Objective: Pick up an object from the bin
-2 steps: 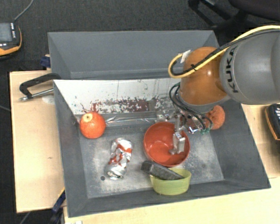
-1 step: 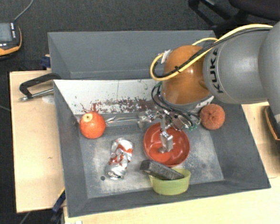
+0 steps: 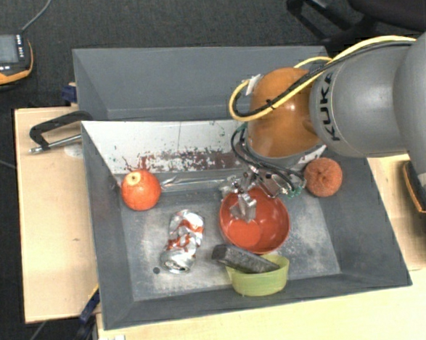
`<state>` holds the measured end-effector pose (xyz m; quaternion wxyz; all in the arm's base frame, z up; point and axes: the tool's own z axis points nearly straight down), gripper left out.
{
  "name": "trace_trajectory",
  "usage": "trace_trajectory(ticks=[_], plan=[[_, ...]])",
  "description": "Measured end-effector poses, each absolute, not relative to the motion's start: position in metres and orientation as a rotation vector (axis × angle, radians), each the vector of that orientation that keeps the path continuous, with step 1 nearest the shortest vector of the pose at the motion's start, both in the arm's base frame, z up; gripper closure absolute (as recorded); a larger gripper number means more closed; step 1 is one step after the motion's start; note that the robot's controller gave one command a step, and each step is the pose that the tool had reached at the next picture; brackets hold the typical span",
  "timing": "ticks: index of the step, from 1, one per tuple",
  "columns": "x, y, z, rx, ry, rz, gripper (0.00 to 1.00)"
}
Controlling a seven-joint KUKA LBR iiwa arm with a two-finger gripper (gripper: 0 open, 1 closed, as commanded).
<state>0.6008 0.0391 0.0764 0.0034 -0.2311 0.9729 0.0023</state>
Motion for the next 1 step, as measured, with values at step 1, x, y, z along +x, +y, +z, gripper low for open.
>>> trace_trajectory(ticks=[1], plan=[[0.5795,0.0174,0.2477,-0.702,3.04,0.004,1.0]])
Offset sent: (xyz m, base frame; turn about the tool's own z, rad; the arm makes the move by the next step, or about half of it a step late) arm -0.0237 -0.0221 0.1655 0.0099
